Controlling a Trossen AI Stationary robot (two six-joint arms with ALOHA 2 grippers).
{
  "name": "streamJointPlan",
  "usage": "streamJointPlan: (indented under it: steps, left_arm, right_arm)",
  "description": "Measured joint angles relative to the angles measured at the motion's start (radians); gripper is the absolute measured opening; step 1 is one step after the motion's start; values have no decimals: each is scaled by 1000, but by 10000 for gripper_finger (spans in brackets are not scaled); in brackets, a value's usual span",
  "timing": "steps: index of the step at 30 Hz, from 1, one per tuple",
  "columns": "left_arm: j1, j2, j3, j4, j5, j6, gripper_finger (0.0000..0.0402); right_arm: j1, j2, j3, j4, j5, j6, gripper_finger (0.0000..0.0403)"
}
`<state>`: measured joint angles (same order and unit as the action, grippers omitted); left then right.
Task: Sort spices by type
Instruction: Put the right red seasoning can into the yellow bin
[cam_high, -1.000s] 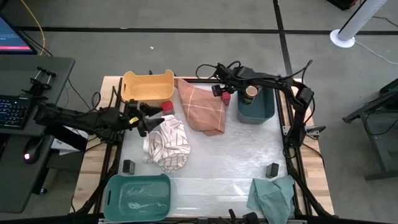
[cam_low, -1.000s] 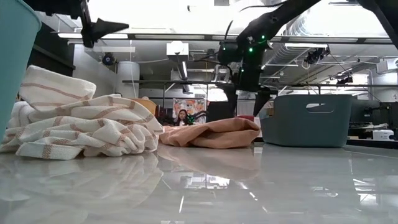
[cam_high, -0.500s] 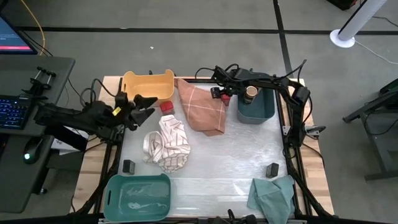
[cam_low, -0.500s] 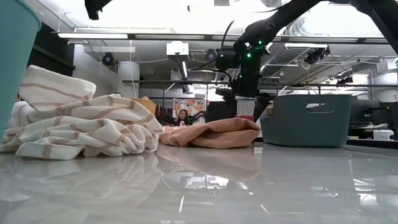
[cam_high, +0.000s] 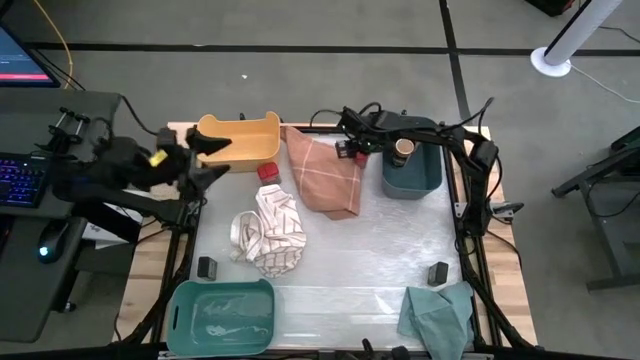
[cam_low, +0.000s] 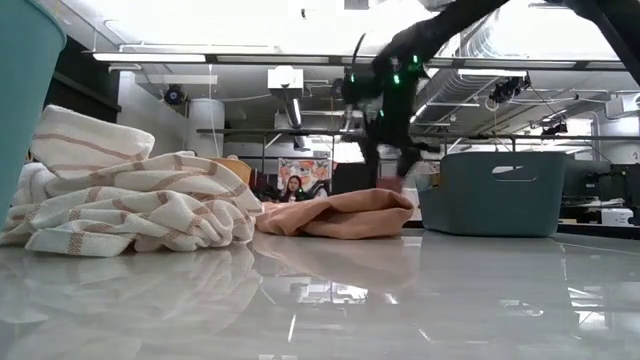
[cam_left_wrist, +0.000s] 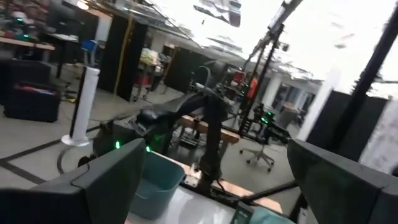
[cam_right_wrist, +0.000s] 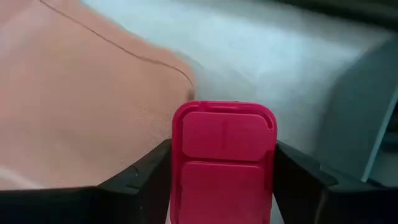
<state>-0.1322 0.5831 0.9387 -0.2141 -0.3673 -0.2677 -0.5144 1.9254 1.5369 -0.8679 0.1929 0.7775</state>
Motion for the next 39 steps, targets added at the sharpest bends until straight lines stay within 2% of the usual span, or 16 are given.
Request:
streamJointPlan:
  steps: [5, 9, 12, 20, 23, 32, 37, 39]
  left_arm:
    - [0, -2, 117, -230, 33, 4, 378]
    - [0, 2, 122, -333, 0, 3, 378]
    - [0, 16, 123, -348, -35, 4, 378]
    - [0, 54, 122, -329, -173, 11, 378]
    - [0, 64, 122, -306, -232, -1, 378]
    - [1, 94, 123, -305, -373, -33, 378]
    - [23, 169, 123, -450, -538, -10, 378]
    - [66, 209, 123, -505, -546, -36, 378]
  right_arm:
    - [0, -37, 206, 53, 68, -39, 214]
    - [19, -8, 365, 229, 70, -96, 214]
    - [38, 58, 467, 317, 22, -121, 214]
    - [91, 351, 811, 337, -200, -214, 214]
    - [102, 375, 767, 479, -254, -215, 214]
    - [96, 426, 719, 506, -275, -226, 214]
    - [110, 429, 719, 506, -266, -262, 214]
    - [109, 429, 719, 507, -265, -267, 214]
